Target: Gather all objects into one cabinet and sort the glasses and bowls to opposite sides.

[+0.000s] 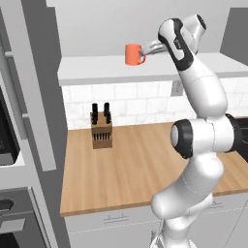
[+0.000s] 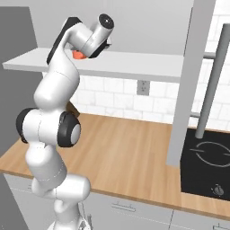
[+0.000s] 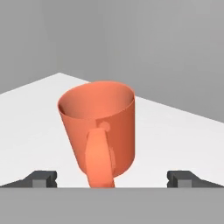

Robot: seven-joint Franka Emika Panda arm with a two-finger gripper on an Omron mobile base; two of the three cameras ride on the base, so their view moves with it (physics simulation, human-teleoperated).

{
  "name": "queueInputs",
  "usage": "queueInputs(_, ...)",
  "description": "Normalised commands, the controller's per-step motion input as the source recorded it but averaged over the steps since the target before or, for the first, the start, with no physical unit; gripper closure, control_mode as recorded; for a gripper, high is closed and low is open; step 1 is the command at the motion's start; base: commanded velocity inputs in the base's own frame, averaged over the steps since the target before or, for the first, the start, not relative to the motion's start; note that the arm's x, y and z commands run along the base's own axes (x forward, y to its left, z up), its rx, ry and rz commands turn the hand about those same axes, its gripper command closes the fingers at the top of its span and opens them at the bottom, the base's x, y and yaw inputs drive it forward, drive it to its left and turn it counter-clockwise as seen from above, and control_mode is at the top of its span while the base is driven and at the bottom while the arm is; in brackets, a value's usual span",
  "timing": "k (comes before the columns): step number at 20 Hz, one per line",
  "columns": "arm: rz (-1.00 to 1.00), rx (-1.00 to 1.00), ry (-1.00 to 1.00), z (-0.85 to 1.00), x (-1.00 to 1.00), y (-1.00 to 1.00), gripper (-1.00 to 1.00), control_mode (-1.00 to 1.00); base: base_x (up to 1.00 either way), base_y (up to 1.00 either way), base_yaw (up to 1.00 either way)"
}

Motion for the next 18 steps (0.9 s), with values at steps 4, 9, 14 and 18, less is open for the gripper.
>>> queueInputs(4,0.0,0.0,0.0,-0.24,0.21,0.2,-1.0,-1.0,0.0,0.0,0.0)
queueInputs(9,0.0,0.0,0.0,-0.19,0.24,0.18,-1.0,-1.0,0.0,0.0,0.0)
queueInputs(14,0.0,0.0,0.0,-0.14,0.21,0.09,1.0,-1.0,0.0,0.0,0.0)
queueInputs(18,0.0,0.0,0.0,-0.04,0.21,0.06,1.0,-1.0,0.0,0.0,0.0)
